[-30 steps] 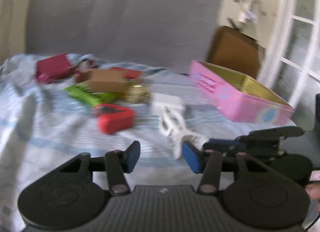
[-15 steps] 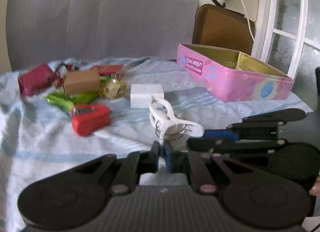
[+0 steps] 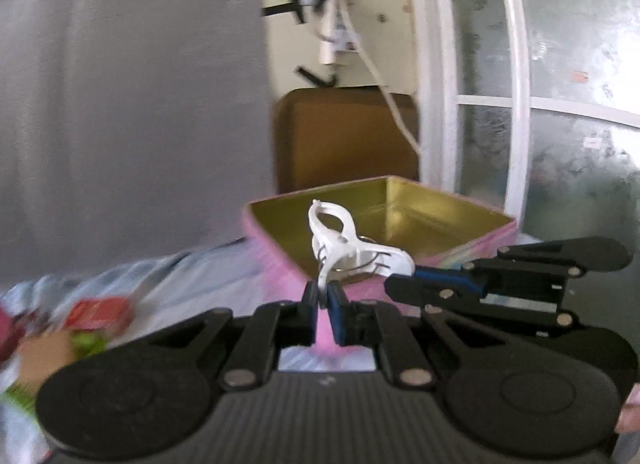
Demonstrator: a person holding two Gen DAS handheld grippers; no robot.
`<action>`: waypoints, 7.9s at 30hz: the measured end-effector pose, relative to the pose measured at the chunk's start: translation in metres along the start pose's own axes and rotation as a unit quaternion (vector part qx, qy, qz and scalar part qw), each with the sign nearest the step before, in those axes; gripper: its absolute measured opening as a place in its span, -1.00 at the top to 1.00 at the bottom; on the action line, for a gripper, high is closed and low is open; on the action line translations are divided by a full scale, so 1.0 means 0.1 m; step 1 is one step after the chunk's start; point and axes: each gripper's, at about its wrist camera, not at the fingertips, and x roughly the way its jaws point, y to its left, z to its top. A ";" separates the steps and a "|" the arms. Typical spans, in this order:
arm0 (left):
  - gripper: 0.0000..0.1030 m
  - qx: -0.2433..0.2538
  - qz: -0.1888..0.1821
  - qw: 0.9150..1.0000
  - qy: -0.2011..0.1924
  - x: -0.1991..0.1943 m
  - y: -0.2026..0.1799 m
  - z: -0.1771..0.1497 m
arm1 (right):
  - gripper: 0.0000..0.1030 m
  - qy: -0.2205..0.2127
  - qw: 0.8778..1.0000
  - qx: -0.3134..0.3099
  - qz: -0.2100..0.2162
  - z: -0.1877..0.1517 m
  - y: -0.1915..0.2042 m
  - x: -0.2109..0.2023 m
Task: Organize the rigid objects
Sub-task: 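Carry the white clip into the pink tin and open the right gripper, then grasp the white charger cube with the right gripper, then lower the white charger cube into the pink tin and release it, then grasp the red stapler with the right gripper, then carry the red stapler into the pink tin and open the right gripper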
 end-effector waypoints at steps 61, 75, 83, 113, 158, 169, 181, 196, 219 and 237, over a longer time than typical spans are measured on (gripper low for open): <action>0.23 -0.242 0.129 0.959 0.067 -0.57 1.56 -1.13 | -0.40 0.198 0.950 -0.049 0.238 0.10 1.10 1.61; -0.10 -0.132 0.042 0.983 0.117 -0.21 0.80 -0.88 | -0.40 0.193 0.978 0.011 0.079 -0.35 -0.20 0.22; -0.03 -0.111 -0.194 0.961 0.162 0.39 -0.30 -0.41 | -0.76 0.152 0.982 0.083 -0.080 -0.66 -0.79 -0.50; 0.20 -0.097 -0.185 0.975 0.076 1.10 -0.57 0.67 | -0.30 0.007 0.996 0.033 -0.082 -0.01 -1.08 -0.03; 0.06 -0.328 0.199 0.923 0.017 -1.36 2.06 -1.40 | -0.31 0.140 0.961 -0.002 0.238 0.10 1.49 0.79; 0.03 -0.364 0.151 0.919 0.002 -1.41 2.17 -1.55 | -0.14 0.192 0.949 0.023 0.248 0.09 1.84 1.31; -0.06 -0.353 0.154 0.923 0.011 -1.38 2.11 -1.53 | -0.13 0.188 0.949 0.009 0.251 -0.06 1.34 0.90; -0.16 -0.295 0.117 0.947 0.055 -1.09 1.69 -1.27 | -0.17 0.166 0.970 0.025 0.178 -0.41 0.45 0.23; 0.08 -0.198 -0.137 0.961 0.133 -0.15 0.52 -0.84 | 0.09 0.154 0.976 0.013 0.156 -0.45 0.43 0.19; 0.08 -0.188 -0.152 0.970 0.038 0.48 0.44 0.29 | 0.13 0.011 0.998 0.029 0.053 0.20 -0.25 0.38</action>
